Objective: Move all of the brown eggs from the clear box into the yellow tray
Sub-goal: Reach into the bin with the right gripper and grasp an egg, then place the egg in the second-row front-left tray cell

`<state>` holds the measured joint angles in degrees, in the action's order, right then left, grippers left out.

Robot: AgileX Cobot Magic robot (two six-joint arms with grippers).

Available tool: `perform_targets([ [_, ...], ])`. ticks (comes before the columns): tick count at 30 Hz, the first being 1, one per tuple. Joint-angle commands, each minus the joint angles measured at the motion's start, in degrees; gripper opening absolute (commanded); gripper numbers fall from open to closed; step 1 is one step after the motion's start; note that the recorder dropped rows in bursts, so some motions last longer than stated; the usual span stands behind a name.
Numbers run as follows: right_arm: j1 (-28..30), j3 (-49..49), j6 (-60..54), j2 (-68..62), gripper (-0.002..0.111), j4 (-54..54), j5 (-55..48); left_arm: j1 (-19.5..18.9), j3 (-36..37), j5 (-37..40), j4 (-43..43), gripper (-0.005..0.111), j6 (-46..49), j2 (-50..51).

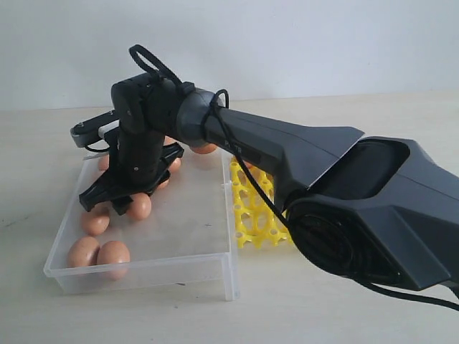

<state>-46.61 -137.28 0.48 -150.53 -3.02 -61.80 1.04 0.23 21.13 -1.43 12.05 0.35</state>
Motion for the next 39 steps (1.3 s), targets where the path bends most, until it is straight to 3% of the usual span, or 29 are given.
perform_targets([
  [1, -0.7, -0.1, -0.5, 3.7, 0.0, 3.0, 1.8, 0.1, -0.2, -0.4, 0.0, 0.0, -0.3, -0.3],
  [5, -0.7, 3.9, -0.5, 8.8, 0.0, 3.4, 10.8, 0.1, -0.2, -0.4, 0.0, 0.0, -0.3, -0.3],
  [9, -0.7, 13.8, -0.5, 15.4, 0.0, 4.6, 20.5, 0.1, -0.2, -0.4, 0.0, 0.0, -0.3, -0.3],
  [13, -0.1, 30.3, 0.4, 24.2, 0.0, 7.8, 33.7, 0.1, -0.2, -0.4, 0.0, 0.0, -0.3, -0.3],
  [20, 5.4, 64.8, 4.1, 40.0, 0.0, 9.7, 66.0, 0.1, -0.2, -0.4, 0.0, 0.0, -0.3, -0.3],
  [24, 10.1, 77.3, 1.8, 45.9, 0.0, 9.6, 75.8, 0.1, -0.2, -0.4, 0.0, 0.0, -0.2, -0.3],
  [31, 17.2, 83.8, 1.4, 45.2, 0.0, 9.6, 83.0, 0.1, -0.2, -0.4, 0.0, 0.0, -0.3, -0.3],
  [39, 18.8, 83.8, 0.7, 38.7, 0.0, 9.7, 92.2, 0.1, -0.2, -0.4, 0.0, 0.0, -0.2, -0.3],
])
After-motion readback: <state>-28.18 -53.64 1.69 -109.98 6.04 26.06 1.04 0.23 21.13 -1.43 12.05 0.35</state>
